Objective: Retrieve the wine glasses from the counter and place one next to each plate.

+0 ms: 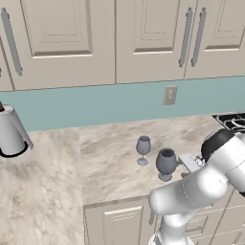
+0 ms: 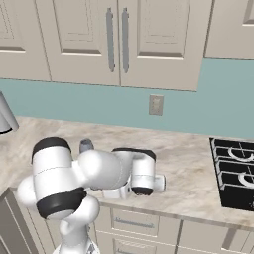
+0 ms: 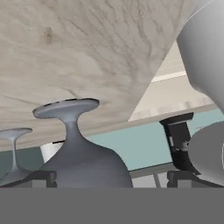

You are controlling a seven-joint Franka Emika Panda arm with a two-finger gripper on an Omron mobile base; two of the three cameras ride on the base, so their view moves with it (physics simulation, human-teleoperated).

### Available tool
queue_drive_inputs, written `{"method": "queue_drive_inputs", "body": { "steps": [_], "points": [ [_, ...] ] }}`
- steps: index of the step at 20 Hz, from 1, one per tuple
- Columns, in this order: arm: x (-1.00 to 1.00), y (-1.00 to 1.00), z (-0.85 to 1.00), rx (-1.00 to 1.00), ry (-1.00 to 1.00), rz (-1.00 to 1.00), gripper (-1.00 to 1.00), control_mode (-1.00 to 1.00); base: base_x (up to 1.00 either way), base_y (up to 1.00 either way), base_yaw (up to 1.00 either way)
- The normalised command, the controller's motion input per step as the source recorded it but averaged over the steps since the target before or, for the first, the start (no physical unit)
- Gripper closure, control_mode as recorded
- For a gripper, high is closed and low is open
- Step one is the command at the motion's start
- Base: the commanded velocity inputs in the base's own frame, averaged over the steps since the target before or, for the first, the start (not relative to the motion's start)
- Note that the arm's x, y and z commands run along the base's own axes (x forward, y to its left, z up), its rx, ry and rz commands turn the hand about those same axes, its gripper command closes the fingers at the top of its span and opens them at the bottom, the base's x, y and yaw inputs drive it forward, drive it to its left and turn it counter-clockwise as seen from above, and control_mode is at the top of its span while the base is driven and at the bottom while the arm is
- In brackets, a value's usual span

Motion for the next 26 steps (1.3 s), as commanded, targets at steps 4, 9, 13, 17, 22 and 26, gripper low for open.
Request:
{"method": "queue_drive_inputs", "body": {
  "steps": [4, 9, 13, 17, 22, 26],
  "points": [
    [0.00, 0.28, -0.03, -0.01, 0.00, 0.00, -1.00, -1.00, 0.00, 0.00, 0.00],
    [0.00, 0.03, 0.00, 0.00, 0.00, 0.00, -1.00, -1.00, 0.00, 0.00, 0.00],
    [0.00, 0.00, 0.00, 0.00, 0.00, 0.00, -1.00, -1.00, 0.00, 0.00, 0.00],
    [0.00, -0.02, -0.17, 0.00, 0.00, 0.00, -1.00, -1.00, 0.00, 0.00, 0.00],
    [0.00, -0.03, -0.13, 0.00, 0.00, 0.00, -1.00, -1.00, 0.00, 0.00, 0.00],
    [0.00, 0.00, 0.00, 0.00, 0.00, 0.00, -1.00, -1.00, 0.00, 0.00, 0.00]
  ]
}}
